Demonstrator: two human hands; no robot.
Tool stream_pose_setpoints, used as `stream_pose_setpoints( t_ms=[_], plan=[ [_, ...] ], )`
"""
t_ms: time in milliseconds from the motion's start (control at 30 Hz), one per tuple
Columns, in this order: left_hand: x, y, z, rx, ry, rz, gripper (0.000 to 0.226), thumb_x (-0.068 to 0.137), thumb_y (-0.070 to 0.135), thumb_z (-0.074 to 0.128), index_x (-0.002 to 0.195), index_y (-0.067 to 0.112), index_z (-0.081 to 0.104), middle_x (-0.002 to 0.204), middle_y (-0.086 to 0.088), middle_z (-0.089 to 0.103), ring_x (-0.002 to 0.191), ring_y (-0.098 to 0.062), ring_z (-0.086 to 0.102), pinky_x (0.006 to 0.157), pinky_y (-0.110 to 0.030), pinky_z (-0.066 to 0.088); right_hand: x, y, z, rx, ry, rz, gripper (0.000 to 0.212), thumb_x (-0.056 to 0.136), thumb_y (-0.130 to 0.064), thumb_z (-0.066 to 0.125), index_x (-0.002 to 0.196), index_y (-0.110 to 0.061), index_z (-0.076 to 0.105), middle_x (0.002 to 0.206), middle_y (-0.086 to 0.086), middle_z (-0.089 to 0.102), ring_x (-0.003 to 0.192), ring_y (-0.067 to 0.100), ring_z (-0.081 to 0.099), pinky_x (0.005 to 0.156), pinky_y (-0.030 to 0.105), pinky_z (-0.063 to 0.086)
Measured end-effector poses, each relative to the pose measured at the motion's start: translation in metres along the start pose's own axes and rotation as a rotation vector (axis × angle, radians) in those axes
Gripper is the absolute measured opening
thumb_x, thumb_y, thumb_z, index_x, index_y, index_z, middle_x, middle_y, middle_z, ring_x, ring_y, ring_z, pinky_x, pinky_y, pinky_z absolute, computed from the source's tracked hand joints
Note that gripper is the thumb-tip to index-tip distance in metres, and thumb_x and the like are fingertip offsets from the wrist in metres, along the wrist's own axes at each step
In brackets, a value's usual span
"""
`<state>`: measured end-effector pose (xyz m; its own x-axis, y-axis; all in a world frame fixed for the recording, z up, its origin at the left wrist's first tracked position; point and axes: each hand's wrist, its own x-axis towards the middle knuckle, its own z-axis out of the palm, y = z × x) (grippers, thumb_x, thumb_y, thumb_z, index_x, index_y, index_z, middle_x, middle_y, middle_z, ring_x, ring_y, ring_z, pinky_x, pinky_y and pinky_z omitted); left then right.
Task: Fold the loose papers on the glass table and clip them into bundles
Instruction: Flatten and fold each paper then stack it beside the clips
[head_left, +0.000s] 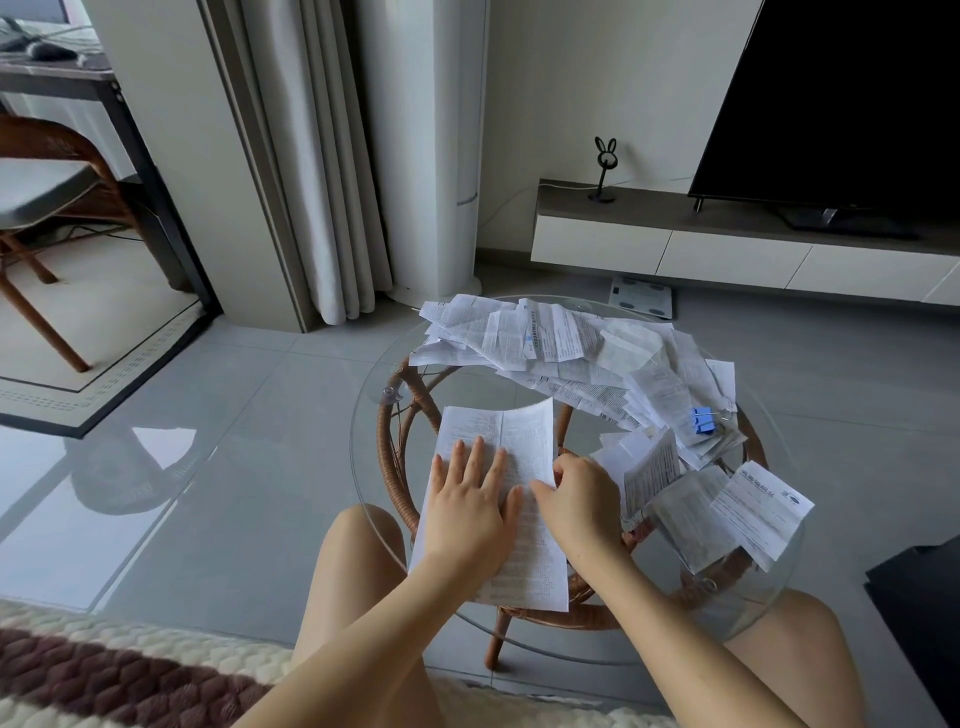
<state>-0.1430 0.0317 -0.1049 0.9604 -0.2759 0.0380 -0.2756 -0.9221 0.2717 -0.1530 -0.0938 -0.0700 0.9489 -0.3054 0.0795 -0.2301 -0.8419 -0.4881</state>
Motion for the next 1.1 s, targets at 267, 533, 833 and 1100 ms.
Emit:
stream_pose_setpoints(
  t_ms=[267, 533, 833, 1100],
  plan=[
    [0.0, -0.002, 0.0, 0.004, 0.003, 0.005, 0.082, 0.08, 0.059, -0.015, 0.153, 0.028, 0.006, 0.16, 0.0, -0.003, 0.146, -0.02, -0.012, 0.119, -0.041, -0.01, 0.044, -0.017, 0.008, 0.15, 0.066, 0.21, 0.049, 0.092, -0.026, 0.058, 0.056, -0.018, 0.025, 0.067, 0.003, 0.042, 0.071, 0.025, 0.039, 0.064, 0.027, 0.031],
    [-0.002, -0.001, -0.003, -0.035, 0.005, 0.007, 0.082, 0.079, 0.059, -0.016, 0.152, 0.029, 0.004, 0.16, 0.002, -0.005, 0.139, -0.013, -0.023, 0.116, -0.037, -0.015, 0.066, -0.017, 0.016, -0.01, -0.006, 0.194, 0.02, 0.09, -0.022, 0.06, 0.09, -0.002, 0.062, 0.116, 0.015, 0.061, 0.104, 0.033, 0.059, 0.072, 0.031, 0.041],
    [0.002, 0.003, -0.01, 0.028, -0.002, 0.024, 0.09, 0.073, 0.056, -0.019, 0.153, 0.024, 0.009, 0.16, -0.005, 0.0, 0.147, -0.026, -0.006, 0.112, -0.036, -0.017, 0.073, -0.008, 0.02, 0.048, -0.017, 0.223, 0.056, 0.084, -0.027, 0.07, 0.057, -0.024, 0.021, 0.074, 0.001, 0.044, 0.073, 0.021, 0.042, 0.065, 0.025, 0.031],
    [0.002, 0.0, 0.003, 0.033, 0.014, 0.005, 0.056, 0.098, 0.048, 0.023, 0.13, 0.019, 0.059, 0.136, -0.009, 0.055, 0.129, -0.031, 0.048, 0.106, -0.042, 0.019, 0.073, -0.009, 0.019, 0.037, -0.026, 0.239, 0.057, 0.083, -0.027, 0.071, 0.058, -0.024, 0.02, 0.071, 0.0, 0.043, 0.072, 0.022, 0.041, 0.064, 0.026, 0.031]
  ],
)
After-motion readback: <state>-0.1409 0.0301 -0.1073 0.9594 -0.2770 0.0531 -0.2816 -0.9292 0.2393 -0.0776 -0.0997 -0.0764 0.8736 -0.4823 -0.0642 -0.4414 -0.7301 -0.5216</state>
